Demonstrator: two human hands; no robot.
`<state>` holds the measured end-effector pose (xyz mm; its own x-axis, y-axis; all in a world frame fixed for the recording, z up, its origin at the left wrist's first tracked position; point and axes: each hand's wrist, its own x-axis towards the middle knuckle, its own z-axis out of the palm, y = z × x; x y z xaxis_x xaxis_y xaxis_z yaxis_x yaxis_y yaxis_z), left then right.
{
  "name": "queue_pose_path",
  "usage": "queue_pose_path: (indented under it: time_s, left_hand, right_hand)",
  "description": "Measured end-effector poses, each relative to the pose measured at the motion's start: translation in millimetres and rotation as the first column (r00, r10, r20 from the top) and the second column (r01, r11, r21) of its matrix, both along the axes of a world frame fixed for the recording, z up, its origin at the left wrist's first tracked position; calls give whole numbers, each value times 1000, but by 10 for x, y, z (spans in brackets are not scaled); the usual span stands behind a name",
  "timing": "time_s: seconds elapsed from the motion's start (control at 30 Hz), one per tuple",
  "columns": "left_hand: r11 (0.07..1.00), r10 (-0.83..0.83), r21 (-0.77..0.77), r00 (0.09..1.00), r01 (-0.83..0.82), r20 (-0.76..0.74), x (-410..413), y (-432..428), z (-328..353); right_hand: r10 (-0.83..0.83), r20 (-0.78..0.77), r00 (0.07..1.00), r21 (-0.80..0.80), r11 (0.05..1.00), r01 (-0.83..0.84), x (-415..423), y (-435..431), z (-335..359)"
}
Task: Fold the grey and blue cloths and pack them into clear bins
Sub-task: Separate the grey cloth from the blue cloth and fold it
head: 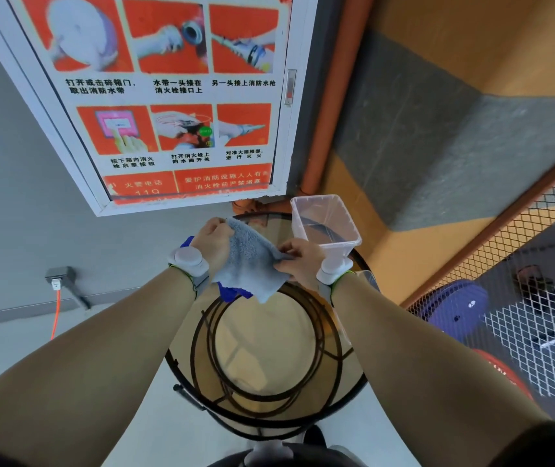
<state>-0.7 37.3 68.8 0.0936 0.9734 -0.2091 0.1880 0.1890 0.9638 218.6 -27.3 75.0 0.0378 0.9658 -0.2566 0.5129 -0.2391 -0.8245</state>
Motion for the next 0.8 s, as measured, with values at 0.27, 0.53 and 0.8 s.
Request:
queue_pose_path:
  time_s: [0.27, 0.53, 0.8]
  left_hand:
    - [972, 14, 225, 944, 64, -329, 230, 56, -9]
    - [934, 257, 347, 832, -84, -492, 688, 79, -38]
    - [895, 437, 283, 803, -345, -406, 1201, 193, 70]
  right_hand:
    - [275, 446, 852, 2, 951, -308, 313, 35, -107]
    - [65, 52, 997, 6, 998, -66, 778, 459, -58]
    - [-67, -414, 908, -146, 989, 6, 1241, 774, 71]
